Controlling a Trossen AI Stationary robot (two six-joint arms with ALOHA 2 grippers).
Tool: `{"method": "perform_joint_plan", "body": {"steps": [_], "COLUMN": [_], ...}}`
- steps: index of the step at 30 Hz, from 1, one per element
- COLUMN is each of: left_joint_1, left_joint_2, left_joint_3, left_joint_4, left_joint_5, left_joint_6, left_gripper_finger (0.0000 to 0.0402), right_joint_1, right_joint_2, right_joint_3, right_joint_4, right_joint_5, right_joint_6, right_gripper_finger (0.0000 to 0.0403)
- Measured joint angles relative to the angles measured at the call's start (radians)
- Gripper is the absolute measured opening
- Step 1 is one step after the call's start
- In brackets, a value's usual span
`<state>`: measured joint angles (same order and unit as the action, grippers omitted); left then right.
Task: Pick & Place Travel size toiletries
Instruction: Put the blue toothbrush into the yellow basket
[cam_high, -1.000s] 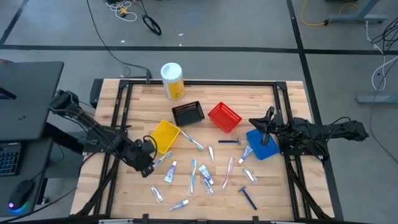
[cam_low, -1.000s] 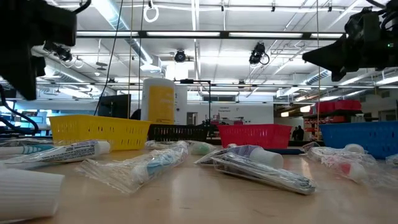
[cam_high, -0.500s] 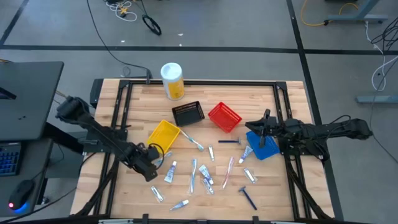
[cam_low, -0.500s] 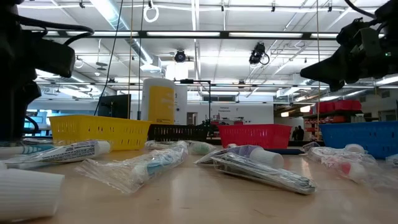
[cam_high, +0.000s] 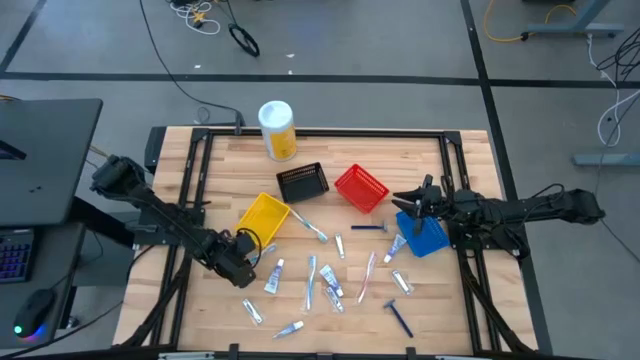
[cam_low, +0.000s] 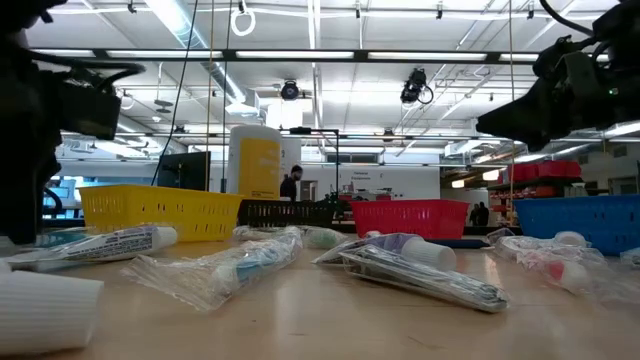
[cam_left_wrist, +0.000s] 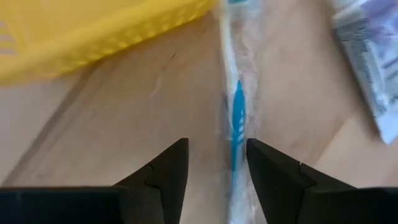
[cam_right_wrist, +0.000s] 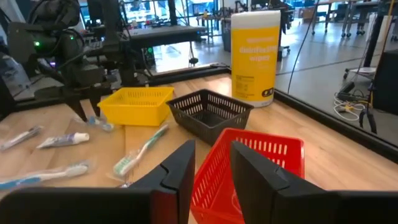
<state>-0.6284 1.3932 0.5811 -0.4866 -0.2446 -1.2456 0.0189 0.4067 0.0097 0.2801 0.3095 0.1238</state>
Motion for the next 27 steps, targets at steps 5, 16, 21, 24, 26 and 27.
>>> {"method": "perform_joint_plan", "body": {"steps": [5, 16, 21, 24, 26, 27], "left_joint_1": [-0.022, -0.059, -0.089, -0.104, -0.108, -0.108], "left_joint_2": [-0.003, 0.0, 0.001, 0.001, 0.001, 0.001], "left_joint_3": [-0.023, -0.024, -0.023, -0.016, 0.002, 0.012], "left_joint_4": [0.036, 0.098, 0.22, 0.265, 0.238, 0.231], "left_joint_5": [-0.04, -0.031, -0.08, -0.215, -0.308, -0.356], "left_joint_6": [0.051, 0.125, 0.12, 0.132, 0.139, 0.139], "left_gripper_finger": [0.014, 0.002, 0.0038, 0.0032, 0.0021, 0.002], "right_joint_1": [0.0, 0.0, 0.0, 0.0, 0.0, 0.0], "right_joint_2": [0.012, 0.013, 0.013, 0.013, 0.013, 0.013], "right_joint_3": [0.0, 0.0, 0.0, 0.0, 0.0, 0.0], "right_joint_4": [0.0, -0.003, -0.003, -0.003, -0.003, -0.003], "right_joint_5": [0.0, 0.0, 0.001, 0.001, 0.001, 0.001], "right_joint_6": [0.0, 0.0, 0.0, 0.0, 0.0, 0.0], "right_gripper_finger": [0.0112, 0.0112, 0.0112, 0.0112, 0.0112, 0.0112]}}
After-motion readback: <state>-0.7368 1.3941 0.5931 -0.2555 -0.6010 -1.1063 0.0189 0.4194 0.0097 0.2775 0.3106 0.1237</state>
